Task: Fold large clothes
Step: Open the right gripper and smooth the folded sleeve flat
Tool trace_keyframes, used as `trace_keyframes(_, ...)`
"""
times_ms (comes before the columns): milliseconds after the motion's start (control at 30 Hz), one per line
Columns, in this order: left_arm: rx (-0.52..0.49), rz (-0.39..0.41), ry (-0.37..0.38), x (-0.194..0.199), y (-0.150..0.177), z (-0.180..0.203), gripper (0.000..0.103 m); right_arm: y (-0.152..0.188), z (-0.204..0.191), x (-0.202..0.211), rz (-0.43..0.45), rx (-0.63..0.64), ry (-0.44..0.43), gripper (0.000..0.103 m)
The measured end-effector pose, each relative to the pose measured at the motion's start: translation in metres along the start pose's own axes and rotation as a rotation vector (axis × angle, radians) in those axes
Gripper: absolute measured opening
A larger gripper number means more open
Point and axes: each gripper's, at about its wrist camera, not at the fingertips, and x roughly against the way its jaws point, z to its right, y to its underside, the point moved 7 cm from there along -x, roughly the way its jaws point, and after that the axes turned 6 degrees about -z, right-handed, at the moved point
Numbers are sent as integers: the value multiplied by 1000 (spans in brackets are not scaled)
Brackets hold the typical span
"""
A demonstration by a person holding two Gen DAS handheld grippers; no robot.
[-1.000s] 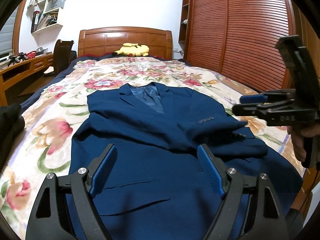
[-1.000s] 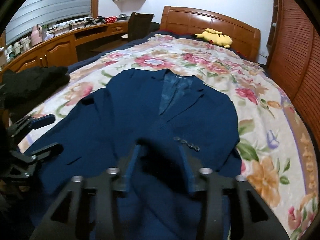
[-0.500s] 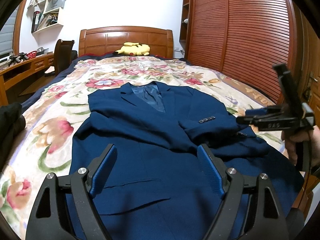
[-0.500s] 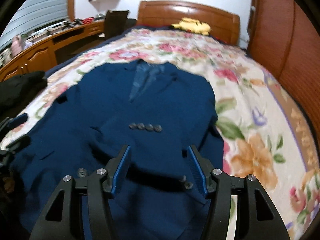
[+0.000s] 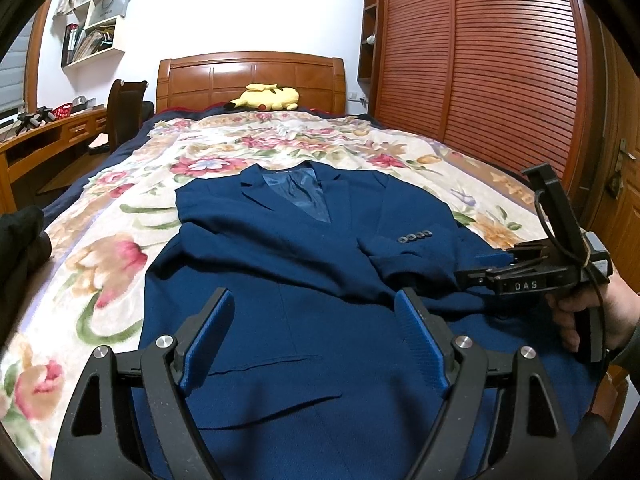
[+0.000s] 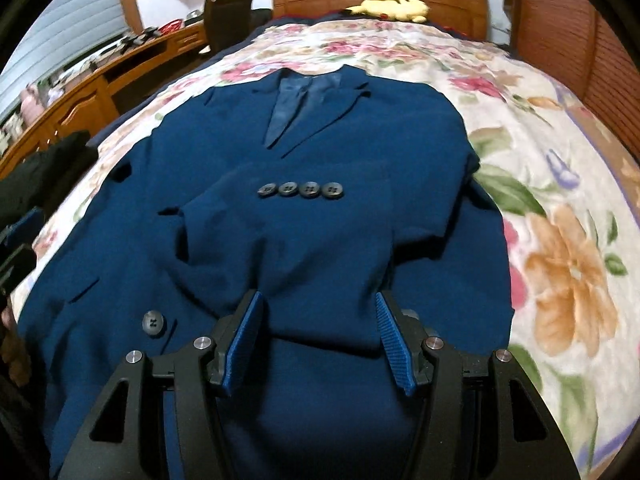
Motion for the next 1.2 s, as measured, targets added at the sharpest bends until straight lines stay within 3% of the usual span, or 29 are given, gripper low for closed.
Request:
trace_keyframes(33,0,0,-1,0,0,-1,83,-1,-5,0,-1,21,5,36)
trace_keyframes(67,1,0,-1,0,0,-1,83,-2,-8,1,1,40,12,19)
trace_keyframes(100,2,0,-2,1,0,-2,83,-4,-7,1,9,55,14,11)
trace_keyframes(200,3,5,-10,4,0,-5,83,-12,-10,10,60,85,15,7)
trace_keyframes(467,11,15,-47,16,3,-26,83,-46,-32,33,201,129,24,6)
trace_keyframes(700,45,20,-85,28,10,-53,83,-54,-102,40,297,230,-87,6)
trace_keyframes(900,82,26,-106,36,15,-76,83,-36,-168,22,253,321,-210,6)
trace_keyframes(1067,107,23,-101,38,17,-87,83,-22,-188,7,185,328,-234,6)
trace_keyframes(1133,108,23,-101,37,16,-88,83,-25,-187,1,166,327,-222,9)
trace_keyframes(1200,107,23,-100,38,16,-88,83,-27,-187,1,152,313,-213,19)
